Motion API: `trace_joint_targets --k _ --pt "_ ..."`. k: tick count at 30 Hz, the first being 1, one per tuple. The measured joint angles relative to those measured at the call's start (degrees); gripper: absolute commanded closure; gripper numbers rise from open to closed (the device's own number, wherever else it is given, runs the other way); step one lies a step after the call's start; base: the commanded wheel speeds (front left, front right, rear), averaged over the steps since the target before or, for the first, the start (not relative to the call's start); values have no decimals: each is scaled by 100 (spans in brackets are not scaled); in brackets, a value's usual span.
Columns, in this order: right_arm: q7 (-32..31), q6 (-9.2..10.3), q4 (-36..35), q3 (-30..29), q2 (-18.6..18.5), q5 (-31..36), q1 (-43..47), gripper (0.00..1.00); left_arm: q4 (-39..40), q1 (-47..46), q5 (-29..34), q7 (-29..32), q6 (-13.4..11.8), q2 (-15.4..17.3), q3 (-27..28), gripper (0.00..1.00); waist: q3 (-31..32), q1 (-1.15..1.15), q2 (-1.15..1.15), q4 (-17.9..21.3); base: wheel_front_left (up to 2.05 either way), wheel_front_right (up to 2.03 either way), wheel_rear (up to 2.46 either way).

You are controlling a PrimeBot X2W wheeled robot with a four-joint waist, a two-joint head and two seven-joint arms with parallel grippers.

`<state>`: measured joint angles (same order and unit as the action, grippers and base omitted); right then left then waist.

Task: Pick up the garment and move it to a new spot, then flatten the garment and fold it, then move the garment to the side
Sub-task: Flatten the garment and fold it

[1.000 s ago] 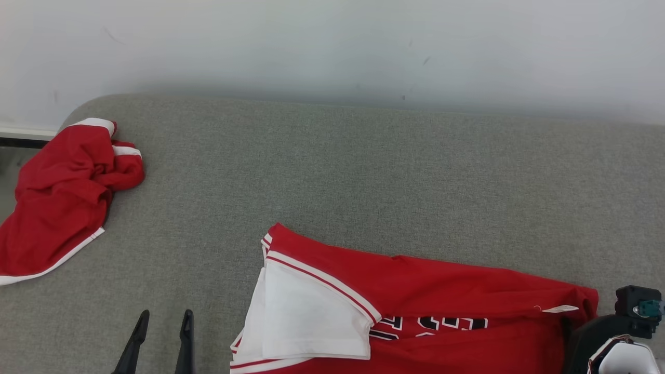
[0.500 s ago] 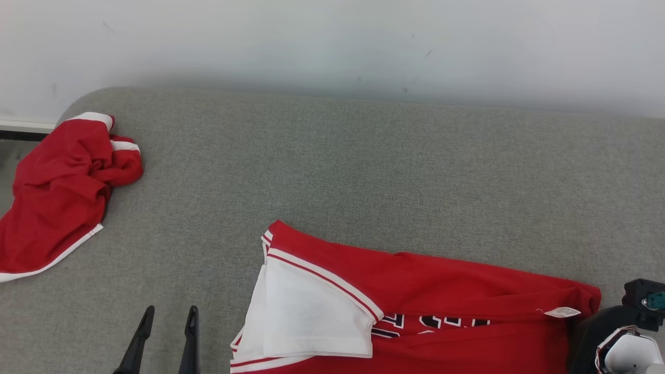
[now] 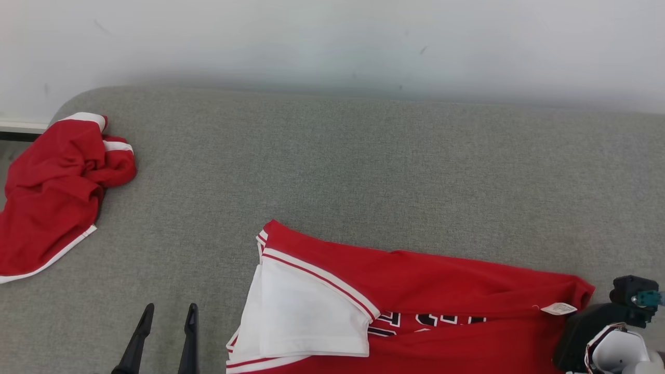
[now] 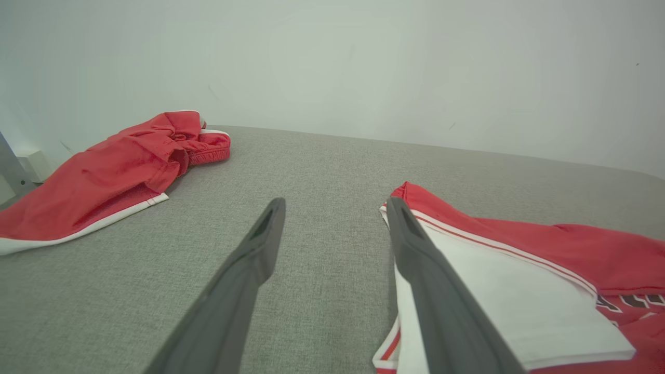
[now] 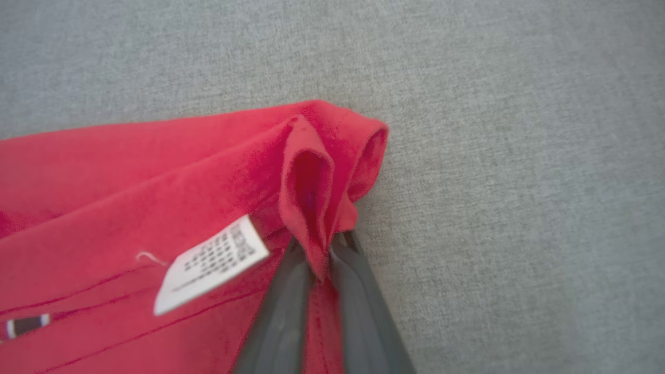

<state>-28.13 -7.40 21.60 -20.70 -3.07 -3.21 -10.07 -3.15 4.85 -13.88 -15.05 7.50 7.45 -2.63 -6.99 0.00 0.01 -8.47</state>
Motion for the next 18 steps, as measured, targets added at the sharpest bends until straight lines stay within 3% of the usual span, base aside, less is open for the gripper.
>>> trace_joint_targets --k 12,18 --pt "212 -19 -920 -1437 29 784 -44 100 -5 4 0 0 0 -35 12 0 62 -2 1 144 0 0 0" --pt "109 -18 -1430 -1486 26 971 32 100 -22 6 -9 0 0 -68 11 0 140 -1 1 231 0 0 0"
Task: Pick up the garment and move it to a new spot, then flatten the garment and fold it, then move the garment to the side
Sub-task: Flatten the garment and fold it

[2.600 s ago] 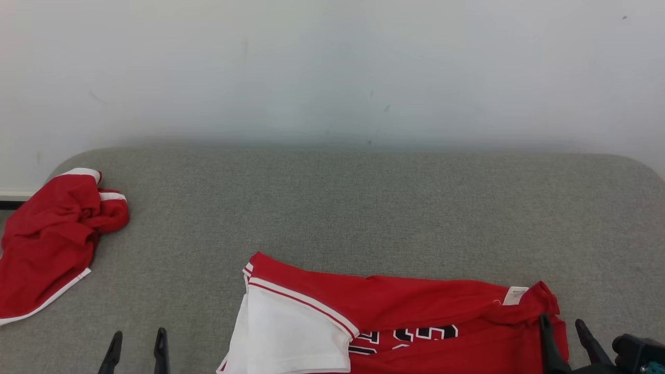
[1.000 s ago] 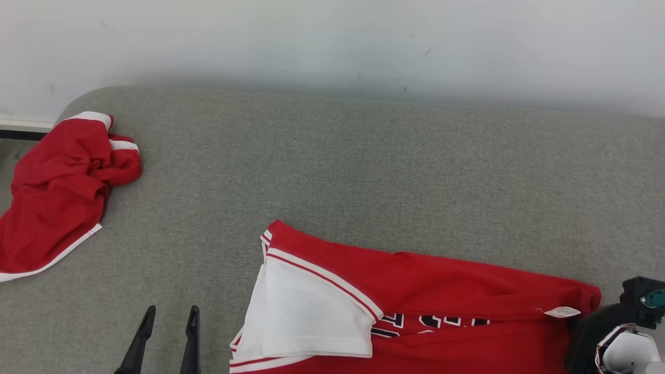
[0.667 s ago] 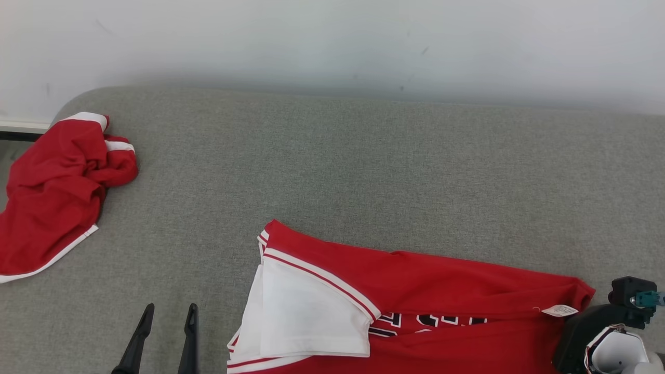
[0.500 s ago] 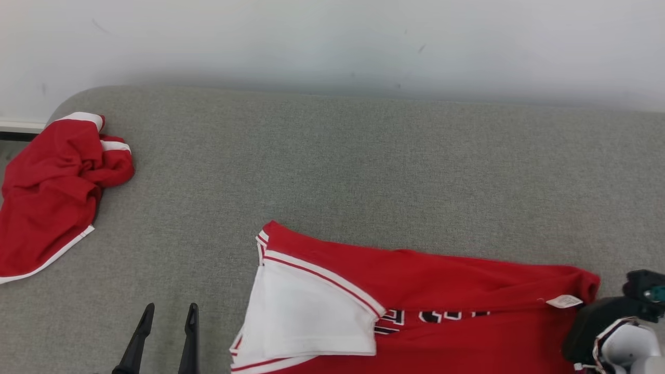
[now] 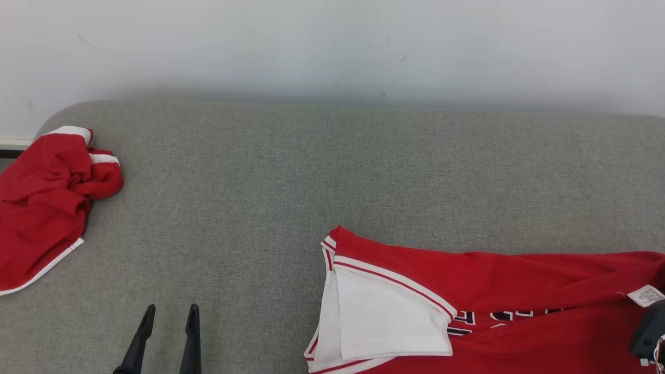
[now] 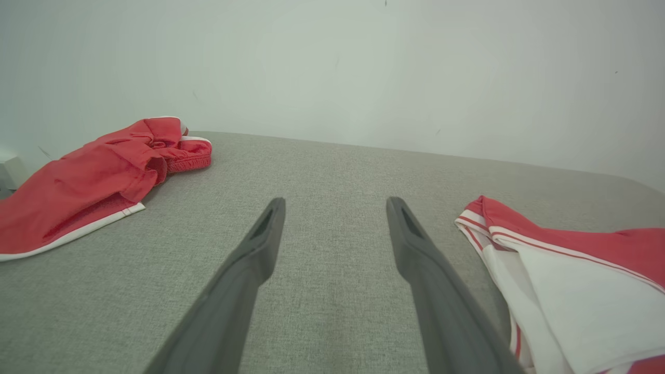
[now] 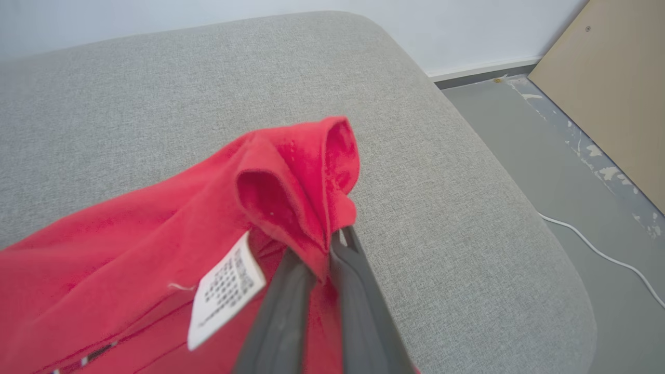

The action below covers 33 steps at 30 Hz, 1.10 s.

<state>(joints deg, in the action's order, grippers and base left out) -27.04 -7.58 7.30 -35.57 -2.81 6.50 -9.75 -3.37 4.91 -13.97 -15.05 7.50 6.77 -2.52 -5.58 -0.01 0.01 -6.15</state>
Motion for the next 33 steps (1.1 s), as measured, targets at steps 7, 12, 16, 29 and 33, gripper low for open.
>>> trace_joint_targets --k 7,12,16,29,33 --pt "-244 1 -333 932 -10 -270 238 100 -24 16 -2 0 0 -29 2 0 174 1 0 65 0 0 0" --pt "-336 1 -408 2293 -7 -1092 386 100 29 80 2 0 0 -20 110 0 307 2 -1 70 0 0 0" --pt "-254 2 -189 3444 -5 -1831 235 100 71 102 29 0 0 -18 158 0 337 1 -1 44 0 0 0" --pt "801 2 1872 5044 -8 -2984 -868 100 13 152 32 0 0 -30 -81 0 286 1 -1 -533 0 0 0" --pt "1054 2 2477 5271 -3 -3145 -1246 100 -13 148 21 0 0 -37 -129 0 231 1 -1 -720 0 0 0"
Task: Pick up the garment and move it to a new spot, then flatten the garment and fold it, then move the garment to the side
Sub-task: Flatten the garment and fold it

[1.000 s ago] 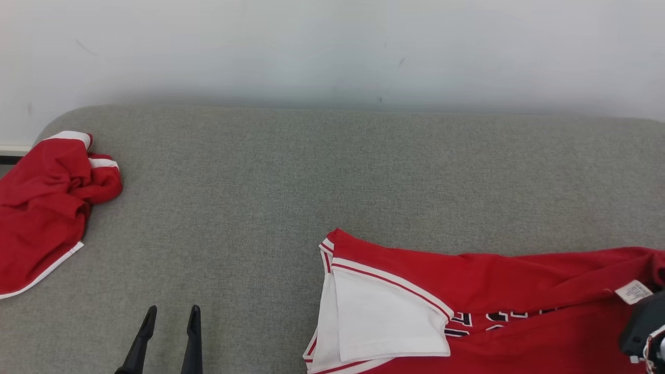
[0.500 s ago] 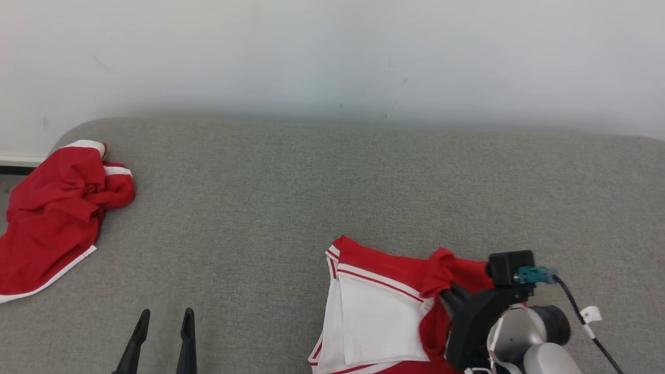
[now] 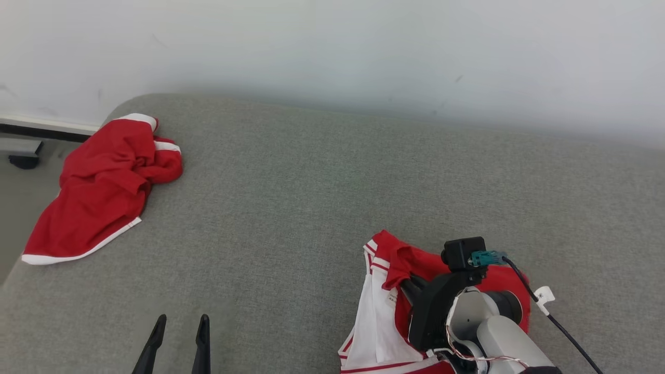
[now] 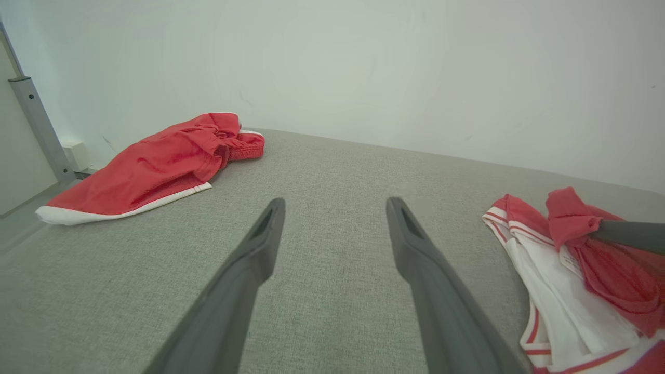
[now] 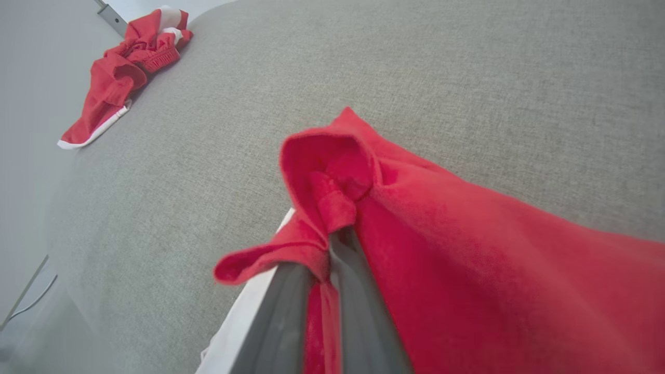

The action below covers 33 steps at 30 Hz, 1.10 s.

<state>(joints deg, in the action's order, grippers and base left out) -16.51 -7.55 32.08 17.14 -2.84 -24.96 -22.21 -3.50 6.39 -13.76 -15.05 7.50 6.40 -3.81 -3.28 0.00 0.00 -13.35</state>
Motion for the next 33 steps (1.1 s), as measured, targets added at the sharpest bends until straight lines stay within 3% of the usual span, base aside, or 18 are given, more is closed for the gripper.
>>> trace_joint_targets --k 4,5,6,11,14,19,22,25,28,29,30,31,33 --pt "222 0 576 196 -4 -226 -303 100 -44 -44 -13 0 0 -2 -29 0 -56 0 0 -148 0 0 0" --pt "254 0 668 264 -7 -400 -350 43 -51 -48 -14 0 0 -3 -30 0 -65 0 0 -178 0 0 0" --pt "298 0 706 360 -7 -631 -371 0 -58 -48 -21 0 0 -3 -30 0 -72 0 0 -201 0 0 0" --pt "501 0 632 772 5 -1588 -550 0 -65 -48 -32 0 0 4 37 0 -67 0 0 -190 0 0 0" --pt "757 0 537 662 3 -1685 -668 0 -55 -47 -27 0 0 -4 64 0 -37 0 0 -127 0 0 0" --pt "1005 0 480 -22 -59 -1012 -680 0 -37 -43 -19 0 0 -30 68 0 9 0 0 -21 0 0 0" --pt "1048 0 279 -630 -356 -246 -481 0 -27 -31 -18 0 0 -53 48 0 46 0 0 44 0 0 0" --pt "968 0 -104 -1272 -501 432 -73 0 -27 -25 -18 0 0 -68 23 0 65 0 0 90 0 0 0" --pt "786 0 -644 -1552 -410 951 433 0 -29 -25 -18 0 0 -83 -8 0 55 0 0 95 0 0 0" --pt "705 0 -831 -1555 -364 1114 609 37 -31 -26 -18 0 0 -87 -12 0 45 0 0 93 0 0 0" --pt "633 0 -1017 -1544 -315 1238 787 80 -32 -30 -18 0 0 -92 -19 0 34 0 0 92 0 0 0" --pt "571 0 -1191 -1482 -280 1341 965 100 -32 -35 -18 0 0 -93 -25 0 23 0 0 89 0 0 0" --pt "402 0 -1427 -1303 -233 1546 1300 100 -34 -46 -20 0 0 -98 -26 0 -2 0 0 86 0 0 0"
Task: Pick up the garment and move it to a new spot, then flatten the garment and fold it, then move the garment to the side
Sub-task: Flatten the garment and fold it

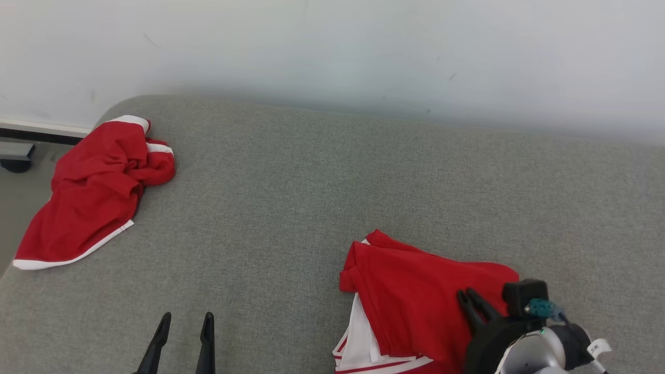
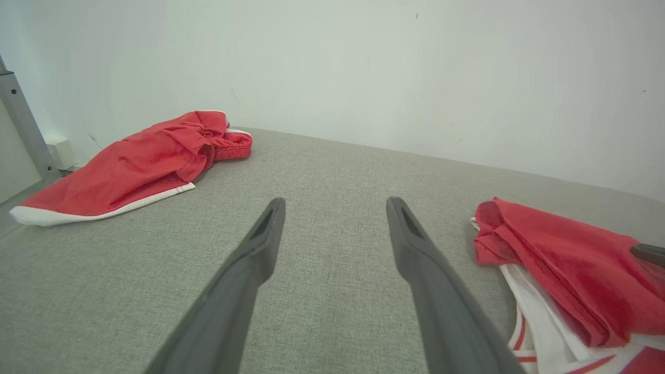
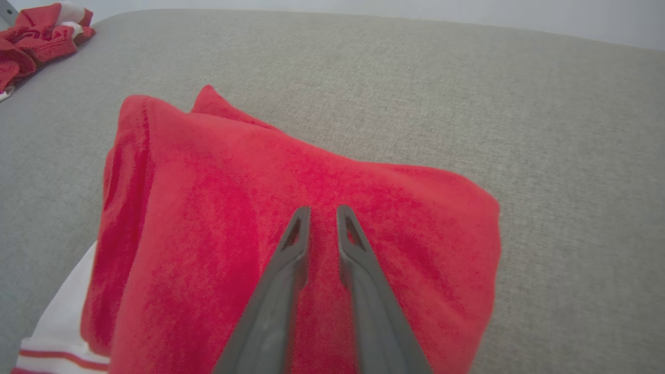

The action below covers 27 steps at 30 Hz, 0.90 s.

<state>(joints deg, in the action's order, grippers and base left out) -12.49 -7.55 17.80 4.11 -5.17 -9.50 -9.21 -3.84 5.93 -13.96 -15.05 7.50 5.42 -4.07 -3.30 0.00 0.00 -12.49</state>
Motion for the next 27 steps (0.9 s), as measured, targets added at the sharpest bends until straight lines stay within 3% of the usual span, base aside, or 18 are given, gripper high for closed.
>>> trace_joint_targets --k 7,8,9,10,11,18,27 --pt "-54 0 -417 711 158 271 333 100 -30 -72 -11 0 0 -1 -22 0 -102 0 0 -15 0 0 0" --pt "-62 0 -468 798 177 278 333 77 -37 -81 -12 0 0 0 -36 0 -107 0 0 -25 0 0 0" --pt "-75 0 -523 881 193 311 337 27 -49 -97 -15 0 0 2 -46 0 -109 0 0 -38 0 0 0" --pt "-121 0 -597 951 203 339 348 27 -57 -117 -16 0 0 3 -63 0 -109 0 0 -53 0 0 0" --pt "-156 0 -686 985 209 346 368 0 -59 -124 -18 0 0 4 -78 0 -107 0 0 -69 0 0 0" --pt "-441 0 -1274 1391 222 554 939 0 -75 -113 -53 0 0 43 -55 0 -73 0 0 -156 0 0 0" --pt "-464 0 -1004 1627 221 758 895 0 -56 -118 -69 0 0 54 -65 0 -172 0 0 -157 0 0 0"
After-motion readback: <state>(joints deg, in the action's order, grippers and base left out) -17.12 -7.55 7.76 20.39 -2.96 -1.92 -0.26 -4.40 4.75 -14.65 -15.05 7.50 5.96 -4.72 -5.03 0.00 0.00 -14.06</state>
